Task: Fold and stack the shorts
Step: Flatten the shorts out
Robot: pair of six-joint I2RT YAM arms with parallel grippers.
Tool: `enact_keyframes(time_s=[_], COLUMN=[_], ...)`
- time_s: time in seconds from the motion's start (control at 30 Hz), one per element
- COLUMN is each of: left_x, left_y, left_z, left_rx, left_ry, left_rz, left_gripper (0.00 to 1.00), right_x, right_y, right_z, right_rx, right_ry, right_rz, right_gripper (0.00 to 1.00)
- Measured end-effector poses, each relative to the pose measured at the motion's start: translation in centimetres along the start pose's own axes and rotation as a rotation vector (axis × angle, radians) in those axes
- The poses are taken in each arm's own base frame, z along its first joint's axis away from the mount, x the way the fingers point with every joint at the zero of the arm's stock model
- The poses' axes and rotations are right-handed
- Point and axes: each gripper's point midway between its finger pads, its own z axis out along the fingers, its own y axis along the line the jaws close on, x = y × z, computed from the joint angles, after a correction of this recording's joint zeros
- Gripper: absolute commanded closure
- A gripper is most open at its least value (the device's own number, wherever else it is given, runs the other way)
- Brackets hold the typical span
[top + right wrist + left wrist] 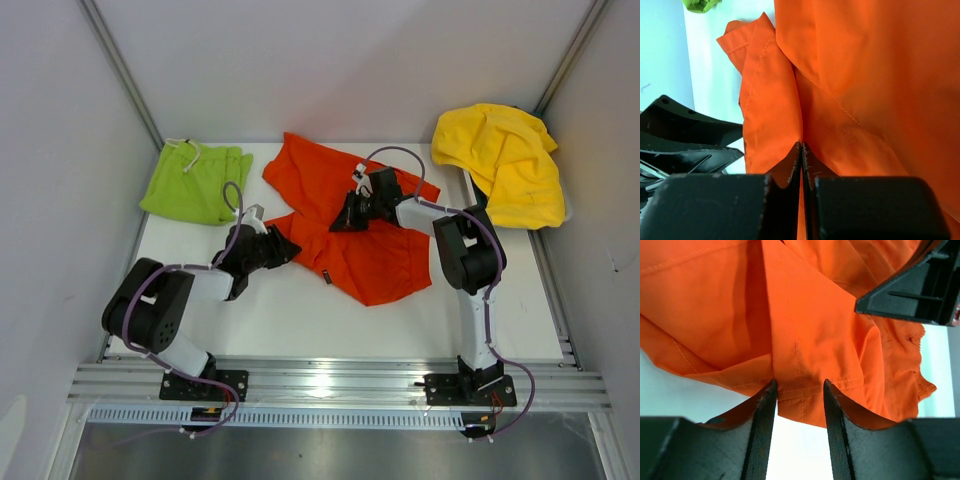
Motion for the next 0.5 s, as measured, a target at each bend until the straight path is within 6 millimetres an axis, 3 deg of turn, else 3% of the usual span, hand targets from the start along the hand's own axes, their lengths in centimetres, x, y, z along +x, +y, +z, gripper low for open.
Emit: enact_keyframes(time_s=[0.1,0.2,0.3,0.4,0.5], left_x=[0.4,0.9,1.1,1.8,2.1], left_y=[-0.2,-0.4,-0.3,0.3,0.4], left_z=[-0.2,-0.3,-0.4,-0.7,-0.8], left_rx=[0.024,0.044,0.038,0.025,0.022], left_ry=[0.006,0.019,0.023,0.038,0.043], left_rz=[-0.011,-0.02,-0.025,-0.036,-0.046], left_gripper=[0.47,0.34,0.32,0.35,0.49], right_x=[0.0,0.0,0.0,0.0,0.0], right_y=[0.0,0.0,0.0,0.0,0.0], right_z=[0.0,0.0,0.0,0.0,0.0], right_rx=[-0.002,-0.003,-0.003,-0.004,-0.004], right_ry=[0.001,0.001,0.002,0.002,0.002], right_rz=[0.0,0.001,0.001,0.001,0.001], right_gripper=[0.97,0.97,0.97,0.97,0.97])
